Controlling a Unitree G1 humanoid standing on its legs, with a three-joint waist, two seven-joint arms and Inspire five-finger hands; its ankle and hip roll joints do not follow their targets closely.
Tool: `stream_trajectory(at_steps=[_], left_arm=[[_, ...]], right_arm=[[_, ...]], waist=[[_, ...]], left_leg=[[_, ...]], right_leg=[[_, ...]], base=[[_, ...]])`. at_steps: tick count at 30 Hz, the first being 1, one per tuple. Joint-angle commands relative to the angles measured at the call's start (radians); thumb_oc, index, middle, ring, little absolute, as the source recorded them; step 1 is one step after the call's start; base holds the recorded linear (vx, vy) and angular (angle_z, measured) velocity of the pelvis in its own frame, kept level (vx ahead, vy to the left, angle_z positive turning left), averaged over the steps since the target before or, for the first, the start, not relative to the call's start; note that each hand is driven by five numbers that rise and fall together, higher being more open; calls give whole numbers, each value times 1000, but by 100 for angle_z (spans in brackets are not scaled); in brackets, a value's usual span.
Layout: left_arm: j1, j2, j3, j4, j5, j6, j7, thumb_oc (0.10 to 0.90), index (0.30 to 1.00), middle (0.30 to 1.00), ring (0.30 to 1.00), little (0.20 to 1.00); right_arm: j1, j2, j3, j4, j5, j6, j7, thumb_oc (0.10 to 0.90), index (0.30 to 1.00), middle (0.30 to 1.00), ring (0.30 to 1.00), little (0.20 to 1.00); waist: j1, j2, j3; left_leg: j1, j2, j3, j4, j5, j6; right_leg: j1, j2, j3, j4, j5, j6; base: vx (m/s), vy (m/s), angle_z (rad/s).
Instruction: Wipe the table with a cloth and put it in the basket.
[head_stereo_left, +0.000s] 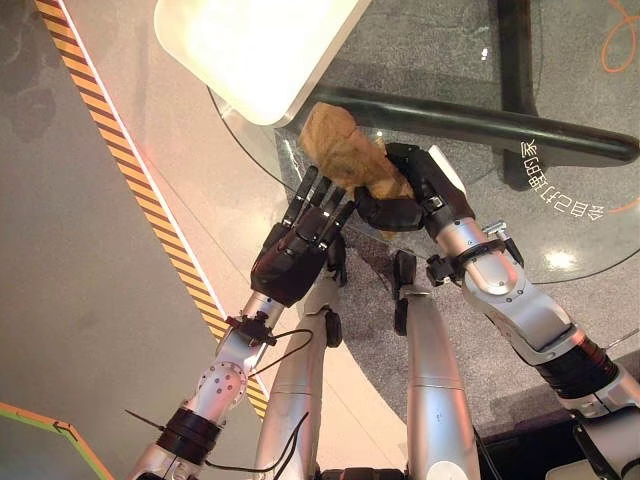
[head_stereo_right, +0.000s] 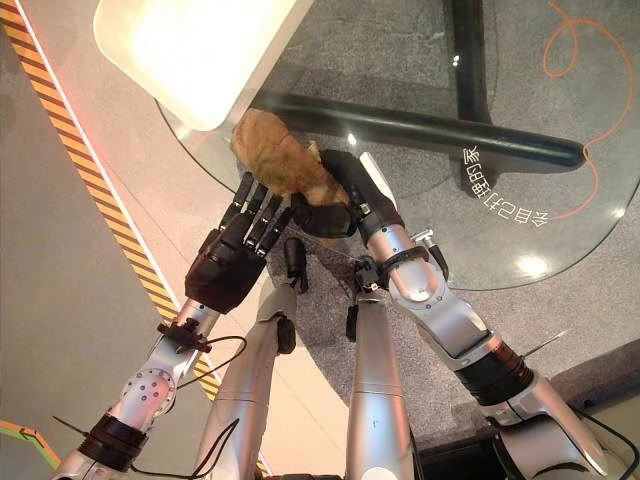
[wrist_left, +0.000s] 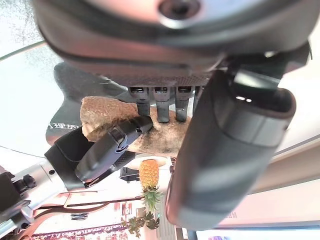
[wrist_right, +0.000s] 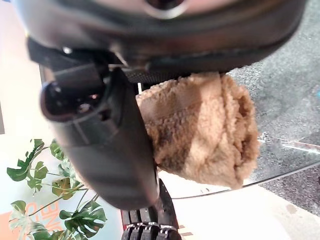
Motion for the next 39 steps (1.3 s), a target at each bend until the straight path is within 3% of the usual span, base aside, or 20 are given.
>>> stream_trajectory(at_steps=[1, 6, 12, 17, 20, 23, 29, 32, 33, 39], left_arm=[[-36, -44, -9, -106, -4, 15, -38, 800, 900, 900, 900, 900], [-19, -53, 6, -90, -9, 20, -45, 800, 900, 900, 900, 900], [-10, -68, 25, -93, 3, 32, -50, 800, 900, 900, 900, 900], [-1, -70, 33, -90, 1, 40, -61, 800, 900, 900, 900, 900], [6, -72, 32, -83, -2, 31, -65, 800, 900, 900, 900, 900], [7, -75, 34, -77, -5, 26, -70, 800, 900, 900, 900, 900], [-2, -88, 41, -75, -2, 16, -71, 800, 900, 900, 900, 900], [4, -97, 44, -67, -4, 10, -74, 800, 900, 900, 900, 900], [19, -101, 40, -64, -8, 9, -76, 800, 900, 900, 900, 900], [25, -101, 51, -66, -6, 11, -85, 800, 900, 900, 900, 900]], right_arm=[[-106, 56, 35, -202, -15, -188, -1, 100, 300, 300, 300, 200], [-89, 67, -18, -228, -26, -236, 7, 100, 300, 300, 300, 200], [-88, 60, -44, -267, -2, -237, 39, 100, 300, 300, 300, 200], [-78, 60, -52, -274, -3, -277, 30, 100, 300, 300, 300, 200], [-72, 76, -69, -287, -14, -334, 14, 100, 300, 300, 300, 200], [-64, 92, -84, -298, -24, -333, 22, 100, 300, 300, 300, 200], [-65, 110, -115, -309, -65, -399, -74, 100, 300, 300, 300, 200], [-48, 128, -135, -309, -97, -399, -89, 100, 300, 300, 300, 200], [-33, 133, -138, -307, -103, -391, -86, 100, 300, 300, 300, 200], [-36, 109, -135, -317, -54, -326, -25, 100, 300, 300, 300, 200]], waist=[[-17, 18, -4], [-21, 13, -4], [-25, 12, -4], [-25, 13, -4], [-27, 18, -4], [-32, 19, -4], [-38, 25, -4], [-44, 27, -4], [-45, 28, -4], [-46, 33, -4]], left_leg=[[29, 22, -18, 136, -150, -13], [38, 21, -16, 132, -153, -9], [37, 25, -11, 131, -152, -9], [42, 26, -8, 125, -152, -8], [40, 27, -5, 127, -153, -8], [39, 26, -3, 130, -155, -8], [15, 29, 13, 117, -126, -2], [19, 27, 16, 114, -127, -2], [48, 25, 11, 118, -155, -7], [52, 25, 15, 115, -151, -9]], right_leg=[[24, 2, 5, -191, 156, 60], [32, 5, 6, -194, 158, 62], [28, 4, 7, -194, 161, 62], [33, 4, 6, -203, 161, 62], [30, 3, 8, -196, 159, 63], [28, 2, 9, -194, 158, 63], [1, 2, 13, -215, 192, 58], [4, 4, 16, -220, 193, 58], [31, 6, 19, -211, 164, 64], [34, 4, 20, -218, 166, 64]], base=[[0, 0, 0], [0, 0, 0], [0, 2, -1], [1, 4, -1], [2, 7, -1], [11, 33, -1], [-21, 36, -2], [36, 50, -7], [76, 64, -15], [14, 15, -3]])
